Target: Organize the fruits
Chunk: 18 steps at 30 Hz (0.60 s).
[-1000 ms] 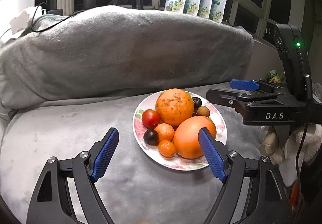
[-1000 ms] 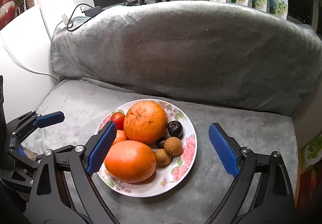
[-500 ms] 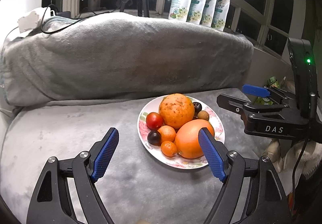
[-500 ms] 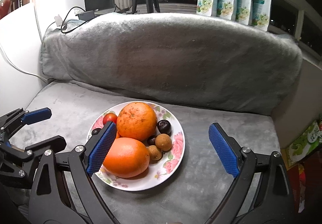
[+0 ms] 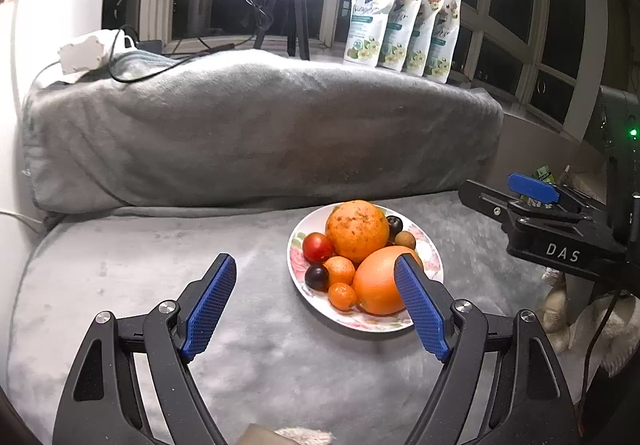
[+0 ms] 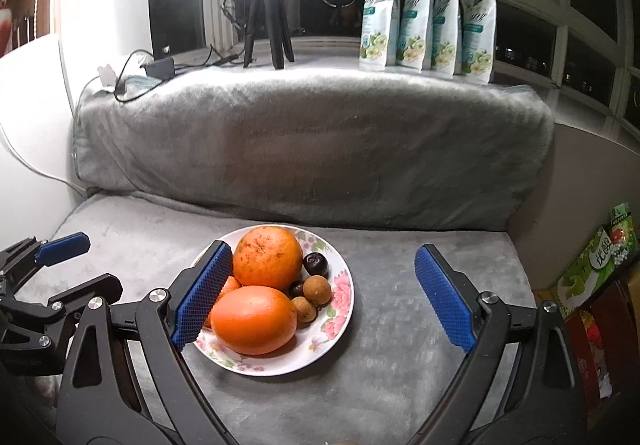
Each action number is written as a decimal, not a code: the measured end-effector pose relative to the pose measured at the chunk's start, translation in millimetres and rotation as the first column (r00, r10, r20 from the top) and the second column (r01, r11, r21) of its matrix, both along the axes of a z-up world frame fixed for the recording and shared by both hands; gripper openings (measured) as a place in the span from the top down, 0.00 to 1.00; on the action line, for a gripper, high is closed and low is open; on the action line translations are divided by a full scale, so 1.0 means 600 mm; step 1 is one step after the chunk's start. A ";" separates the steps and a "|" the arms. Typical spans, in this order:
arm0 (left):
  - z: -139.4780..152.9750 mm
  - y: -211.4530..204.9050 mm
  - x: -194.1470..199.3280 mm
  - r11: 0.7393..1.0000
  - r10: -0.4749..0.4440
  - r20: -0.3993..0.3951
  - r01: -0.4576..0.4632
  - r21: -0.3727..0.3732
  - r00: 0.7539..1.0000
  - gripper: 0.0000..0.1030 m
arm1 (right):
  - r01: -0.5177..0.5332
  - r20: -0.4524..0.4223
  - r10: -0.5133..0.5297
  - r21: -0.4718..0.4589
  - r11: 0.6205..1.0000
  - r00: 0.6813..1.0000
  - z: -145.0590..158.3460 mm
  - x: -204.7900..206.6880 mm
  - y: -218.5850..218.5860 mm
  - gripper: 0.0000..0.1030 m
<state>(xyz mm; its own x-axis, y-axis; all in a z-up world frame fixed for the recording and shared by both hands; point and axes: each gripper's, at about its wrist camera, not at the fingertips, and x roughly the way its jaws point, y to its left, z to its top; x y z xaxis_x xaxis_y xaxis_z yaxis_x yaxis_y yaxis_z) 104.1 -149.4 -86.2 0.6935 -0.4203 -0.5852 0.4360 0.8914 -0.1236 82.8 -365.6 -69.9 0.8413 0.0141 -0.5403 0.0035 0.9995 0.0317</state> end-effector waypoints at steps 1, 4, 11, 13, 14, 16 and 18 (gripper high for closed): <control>0.002 0.002 -0.003 1.000 0.004 0.004 -0.004 0.000 1.000 0.21 | 0.004 0.006 -0.004 0.003 1.000 1.000 0.003 -0.004 0.001 0.08; 0.007 0.005 -0.012 1.000 0.012 0.014 -0.012 0.002 1.000 0.21 | 0.014 0.027 -0.014 0.010 1.000 1.000 0.011 -0.016 0.004 0.08; 0.013 0.016 -0.025 1.000 0.024 0.017 -0.024 -0.004 1.000 0.21 | 0.048 0.062 -0.047 -0.006 0.999 0.997 0.018 -0.036 0.014 0.08; 0.016 0.019 -0.031 1.000 0.031 0.026 -0.031 -0.002 0.999 0.18 | 0.050 0.071 -0.050 -0.002 0.999 0.996 0.020 -0.042 0.016 0.08; 0.017 0.020 -0.033 0.999 0.034 0.030 -0.034 0.000 0.999 0.16 | 0.052 0.074 -0.052 0.000 0.999 0.996 0.021 -0.045 0.016 0.08; 0.019 0.022 -0.038 0.999 0.032 0.033 -0.032 -0.002 0.999 0.16 | 0.055 0.082 -0.055 0.003 0.998 0.995 0.023 -0.050 0.017 0.08; 0.021 0.024 -0.042 0.999 0.033 0.036 -0.033 -0.003 0.999 0.16 | 0.053 0.086 -0.053 0.006 0.999 0.995 0.025 -0.053 0.017 0.08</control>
<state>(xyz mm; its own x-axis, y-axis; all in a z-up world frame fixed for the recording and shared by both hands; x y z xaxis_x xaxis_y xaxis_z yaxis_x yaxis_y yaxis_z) 78.9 -135.0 -73.6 0.7277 -0.3984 -0.5583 0.4106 0.9051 -0.1107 50.9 -355.1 -54.9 0.8843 -0.0299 -0.4660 0.0538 0.9978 0.0381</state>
